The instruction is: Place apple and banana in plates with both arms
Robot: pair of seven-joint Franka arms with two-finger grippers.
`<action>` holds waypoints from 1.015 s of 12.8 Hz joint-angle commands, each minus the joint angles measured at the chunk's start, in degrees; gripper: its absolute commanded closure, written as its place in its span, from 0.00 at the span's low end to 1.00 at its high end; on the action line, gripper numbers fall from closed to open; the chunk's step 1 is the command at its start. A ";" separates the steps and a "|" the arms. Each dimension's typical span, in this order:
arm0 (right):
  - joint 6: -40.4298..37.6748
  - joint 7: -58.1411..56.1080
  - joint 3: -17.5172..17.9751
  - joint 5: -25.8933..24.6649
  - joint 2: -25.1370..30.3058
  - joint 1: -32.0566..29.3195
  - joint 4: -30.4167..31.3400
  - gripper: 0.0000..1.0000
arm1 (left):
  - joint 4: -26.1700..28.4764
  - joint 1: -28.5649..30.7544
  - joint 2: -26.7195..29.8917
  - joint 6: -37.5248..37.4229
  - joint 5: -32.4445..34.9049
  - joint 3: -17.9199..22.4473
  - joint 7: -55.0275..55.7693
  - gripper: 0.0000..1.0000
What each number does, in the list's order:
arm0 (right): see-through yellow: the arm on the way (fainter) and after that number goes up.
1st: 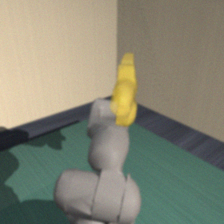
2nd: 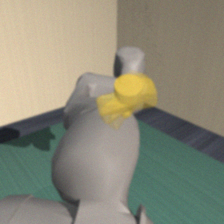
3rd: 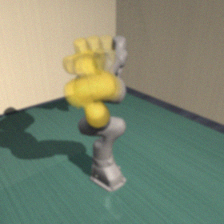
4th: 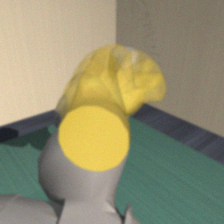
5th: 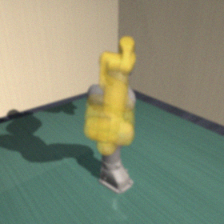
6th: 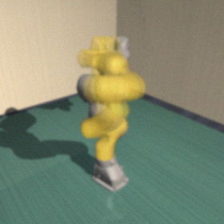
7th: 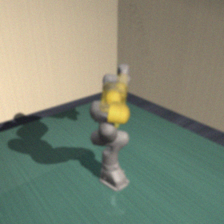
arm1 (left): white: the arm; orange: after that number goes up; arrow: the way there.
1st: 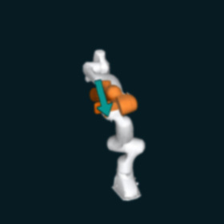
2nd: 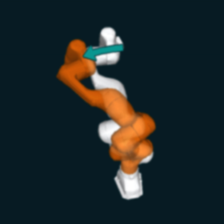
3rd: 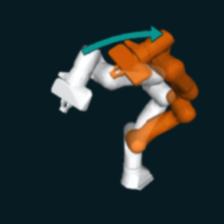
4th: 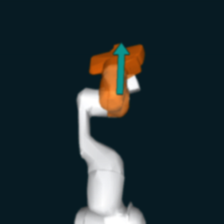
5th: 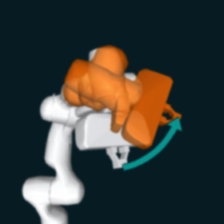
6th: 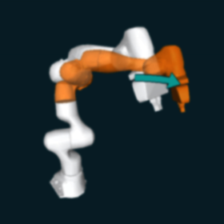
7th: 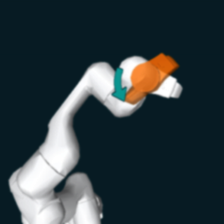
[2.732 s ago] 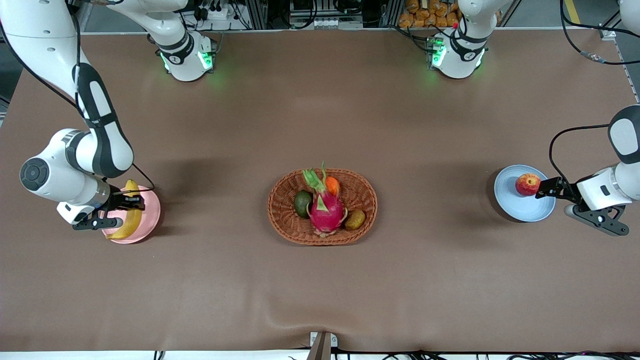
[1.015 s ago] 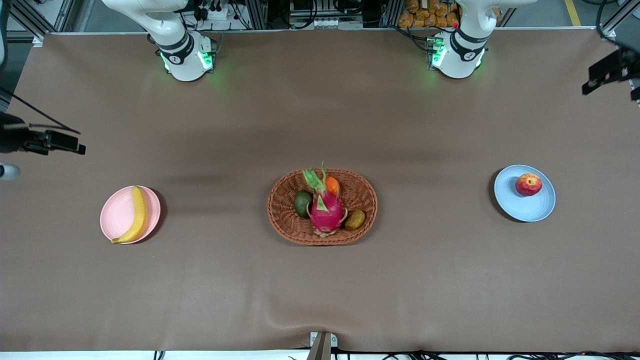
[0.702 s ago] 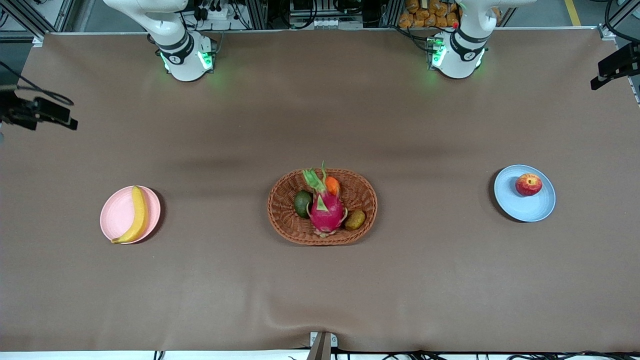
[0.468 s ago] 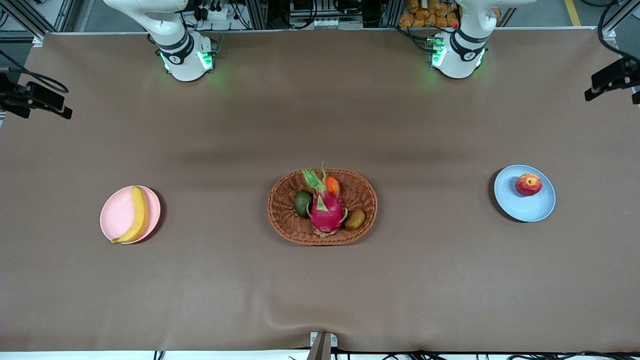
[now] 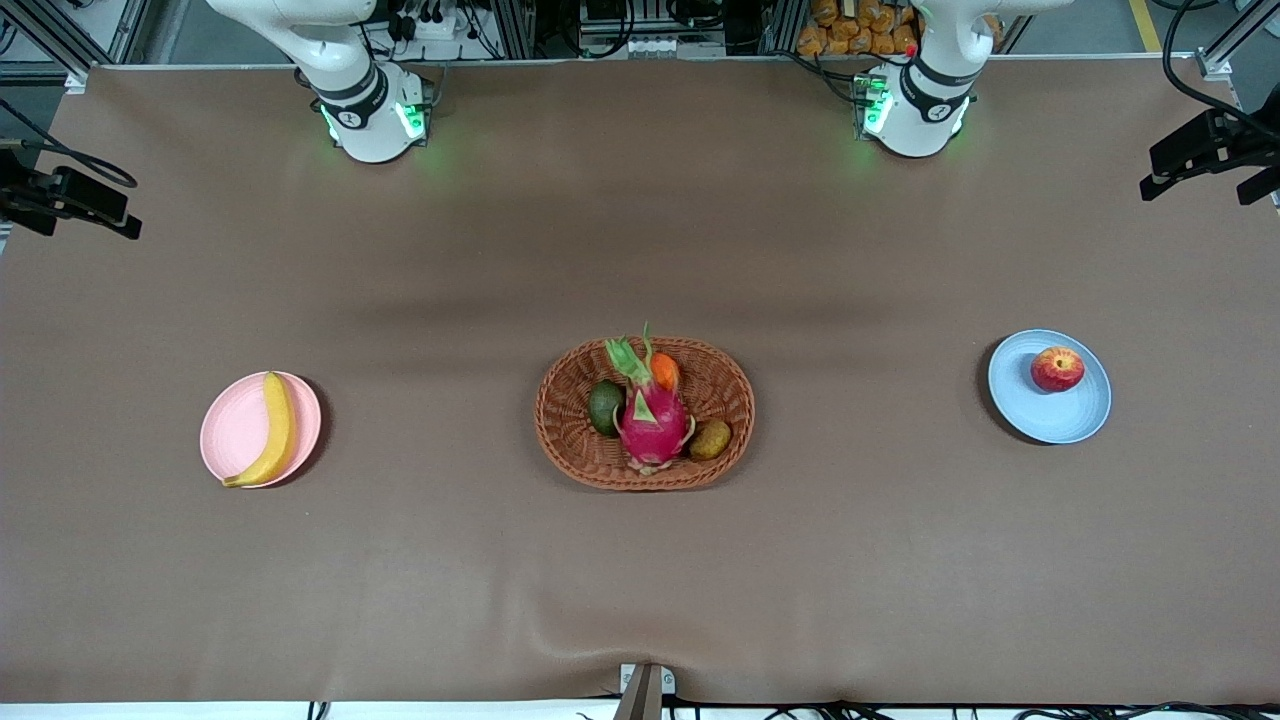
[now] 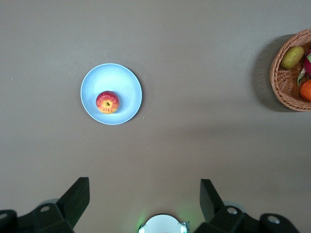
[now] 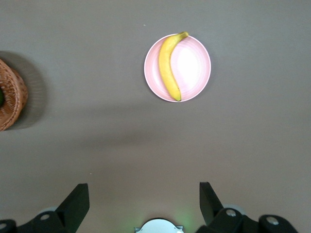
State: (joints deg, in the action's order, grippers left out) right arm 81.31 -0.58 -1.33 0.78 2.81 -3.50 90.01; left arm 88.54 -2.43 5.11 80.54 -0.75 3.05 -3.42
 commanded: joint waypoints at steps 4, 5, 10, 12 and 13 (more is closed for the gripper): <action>0.61 -0.04 1.15 -1.57 0.97 -0.89 1.13 0.00 | -0.03 0.15 -0.36 0.23 0.31 -0.68 3.32 0.00; 0.69 -0.04 1.15 -1.57 0.97 -0.89 1.13 0.00 | -0.03 0.06 -0.36 0.23 0.49 -0.68 4.12 0.00; 0.61 -0.04 1.15 -1.57 0.88 -0.98 1.22 0.00 | -0.21 0.06 -0.88 0.23 0.93 -0.68 3.16 0.00; 0.60 -0.04 1.15 -1.49 0.88 -1.07 1.22 0.00 | -0.21 0.06 -1.06 0.23 0.84 -0.68 3.07 0.00; 0.52 -0.04 1.15 -1.48 0.88 -1.07 1.22 0.00 | -0.21 0.15 -1.06 0.23 0.84 -0.68 3.07 0.00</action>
State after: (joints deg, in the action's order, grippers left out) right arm 81.37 -0.58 -1.22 0.37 2.81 -3.50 90.31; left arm 88.64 -2.44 4.19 80.58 -0.75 2.73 -0.14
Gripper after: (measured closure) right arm 0.000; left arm 0.000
